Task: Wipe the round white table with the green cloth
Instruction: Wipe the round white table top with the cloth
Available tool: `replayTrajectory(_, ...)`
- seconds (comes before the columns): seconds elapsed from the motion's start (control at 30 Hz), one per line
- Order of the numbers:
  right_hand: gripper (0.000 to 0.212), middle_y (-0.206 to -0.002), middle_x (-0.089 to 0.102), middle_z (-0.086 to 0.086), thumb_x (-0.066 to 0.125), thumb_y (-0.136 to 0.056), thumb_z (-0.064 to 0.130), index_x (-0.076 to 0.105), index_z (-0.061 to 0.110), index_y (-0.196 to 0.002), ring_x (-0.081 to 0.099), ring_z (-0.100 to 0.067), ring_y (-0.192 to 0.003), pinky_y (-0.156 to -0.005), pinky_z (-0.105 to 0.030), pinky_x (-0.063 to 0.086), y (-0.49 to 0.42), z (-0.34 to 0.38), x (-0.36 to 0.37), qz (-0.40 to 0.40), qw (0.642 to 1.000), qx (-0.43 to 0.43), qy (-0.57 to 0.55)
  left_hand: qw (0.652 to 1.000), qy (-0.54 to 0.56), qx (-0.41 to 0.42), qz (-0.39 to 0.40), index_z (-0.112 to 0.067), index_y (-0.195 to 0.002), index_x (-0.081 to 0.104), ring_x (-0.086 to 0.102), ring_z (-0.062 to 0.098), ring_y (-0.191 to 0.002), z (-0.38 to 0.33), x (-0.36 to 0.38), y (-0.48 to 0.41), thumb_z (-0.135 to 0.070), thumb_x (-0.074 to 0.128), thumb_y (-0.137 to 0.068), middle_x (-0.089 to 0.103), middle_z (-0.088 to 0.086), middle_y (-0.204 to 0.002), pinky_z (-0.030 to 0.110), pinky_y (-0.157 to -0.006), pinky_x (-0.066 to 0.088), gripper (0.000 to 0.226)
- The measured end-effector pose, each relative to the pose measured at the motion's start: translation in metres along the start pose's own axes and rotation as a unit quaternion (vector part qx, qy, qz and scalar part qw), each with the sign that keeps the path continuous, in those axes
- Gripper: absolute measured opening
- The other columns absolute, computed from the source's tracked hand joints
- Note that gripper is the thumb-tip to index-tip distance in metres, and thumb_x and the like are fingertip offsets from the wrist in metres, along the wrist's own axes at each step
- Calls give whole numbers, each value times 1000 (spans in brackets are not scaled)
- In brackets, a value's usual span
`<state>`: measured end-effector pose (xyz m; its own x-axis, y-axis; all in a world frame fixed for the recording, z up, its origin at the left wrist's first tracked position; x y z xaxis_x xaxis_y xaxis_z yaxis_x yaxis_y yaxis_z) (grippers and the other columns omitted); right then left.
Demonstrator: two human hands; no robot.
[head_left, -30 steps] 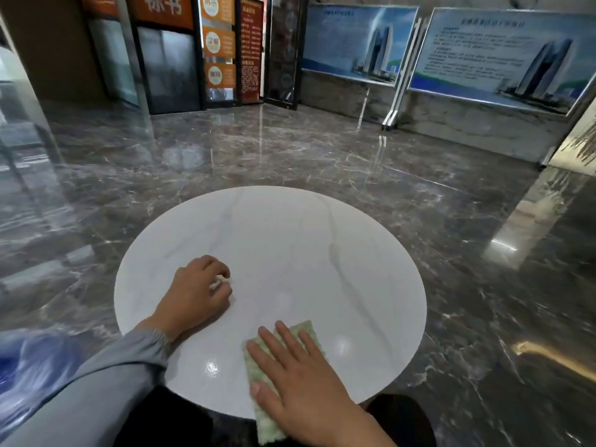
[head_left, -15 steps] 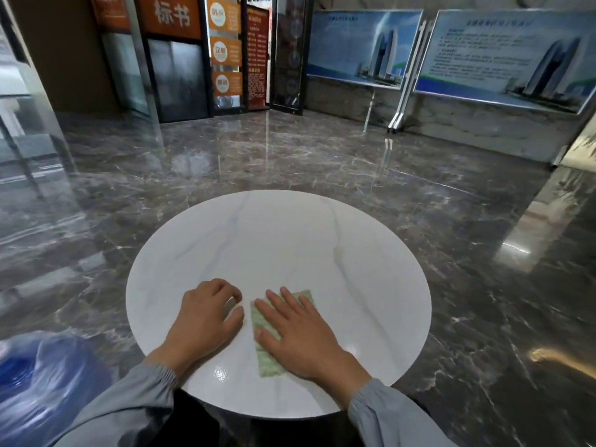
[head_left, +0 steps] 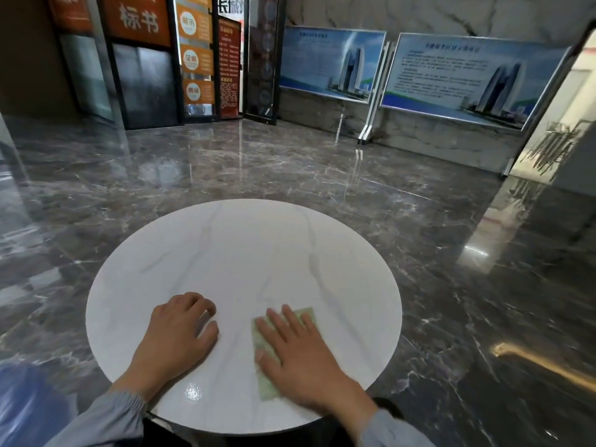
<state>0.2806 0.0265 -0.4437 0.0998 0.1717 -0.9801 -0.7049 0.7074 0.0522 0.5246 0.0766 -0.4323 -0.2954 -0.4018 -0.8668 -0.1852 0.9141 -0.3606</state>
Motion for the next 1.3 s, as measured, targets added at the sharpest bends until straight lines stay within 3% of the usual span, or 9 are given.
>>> replayTrajectory(0.07, 68, -172, -9, 16, 17, -102, 65, -2, 45, -164, -23, -10, -156, -123, -40, -21, 24, 19, 13, 6, 999, -51, -5, 1000, 2, 3, -6, -27, -98, 72, 67, 27, -99, 2, 3, 0, -51, 47, -81, 65, -9, -103, 45, -80, 48, 39)
replayTrajectory(0.17, 65, -170, -10, 20, 23, -104, 64, -2, 50, -162, -22, -6, -155, -121, -34, -25, 40, -5, 5, 2, 999, -50, 2, 1000, 4, 4, -5, -28, -99, 72, 67, 26, -100, 2, 3, -1, -51, 48, -82, 65, -9, -104, 45, -81, 49, 37)
replayTrajectory(0.33, 63, -171, -9, 16, 20, -107, 60, 0, 42, -165, -13, -13, -159, -129, -41, -4, 29, -133, -31, 3, 986, 166, 9, 1000, 14, -6, 4, -27, -101, 73, 66, 25, -103, -3, -3, 1, -53, 47, -82, 66, -8, -106, 46, -87, 49, 41)
replayTrajectory(0.5, 64, -175, -7, 6, 16, -107, 57, 0, 36, -166, -13, -21, -160, -128, -49, -4, -22, -155, -37, -9, 969, 246, -5, 999, 24, -19, 18, -24, -104, 75, 65, 26, -107, -7, -9, 2, -55, 43, -82, 67, -6, -109, 45, -93, 47, 50)
replayTrajectory(0.73, 66, -173, -7, 13, 14, -106, 61, 3, 38, -166, -17, -14, -159, -127, -43, -11, -45, 8, -7, 9, 1000, 10, 4, 997, 59, -42, 18, -20, -101, 76, 65, 27, -109, -6, -16, 2, -51, 37, -82, 70, -3, -108, 47, -96, 47, 53)
replayTrajectory(0.87, 61, -169, -16, 24, 12, -103, 69, -8, 55, -159, -27, -1, -153, -122, -33, -23, 28, 20, 9, 1, 996, -88, 1, 997, 66, -33, 4, -20, -97, 76, 67, 27, -101, -3, -14, 2, -47, 41, -85, 72, -4, -103, 46, -90, 51, 47)
replayTrajectory(1.0, 54, -164, -18, 32, 8, -97, 75, -8, 69, -148, -24, 3, -153, -124, -29, -15, 48, -59, -13, -3, 1000, 30, 4, 998, 65, -27, -3, -22, -95, 76, 67, 24, -101, 1, -10, 1, -47, 44, -86, 71, -6, -103, 45, -88, 49, 41)
replayTrajectory(1.17, 65, -174, -2, 11, 16, -105, 62, 3, 42, -165, -7, -16, -160, -128, -44, 1, -3, -150, -40, -11, 979, 202, 13, 997, 67, -28, -10, -23, -93, 75, 65, 23, -101, 0, -8, -2, -46, 44, -86, 70, -7, -102, 42, -87, 47, 40)
replayTrajectory(1.3, 64, -175, -4, 6, 17, -108, 56, 3, 35, -166, -9, -22, -160, -127, -50, -2, -57, -116, -40, -6, 978, 208, -1, 997, 73, -33, -15, -22, -94, 75, 64, 21, -102, -1, -10, 0, -45, 44, -87, 70, -7, -103, 40, -88, 45, 39)
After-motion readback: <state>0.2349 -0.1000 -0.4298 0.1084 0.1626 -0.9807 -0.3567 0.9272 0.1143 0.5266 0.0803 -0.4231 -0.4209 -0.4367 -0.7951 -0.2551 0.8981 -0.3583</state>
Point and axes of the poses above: each hand's wrist, its own y-axis away from the middle knuckle, its own x-axis out of the palm, z = x × y, the point moved 3 cm from there along -y, towards the middle knuckle
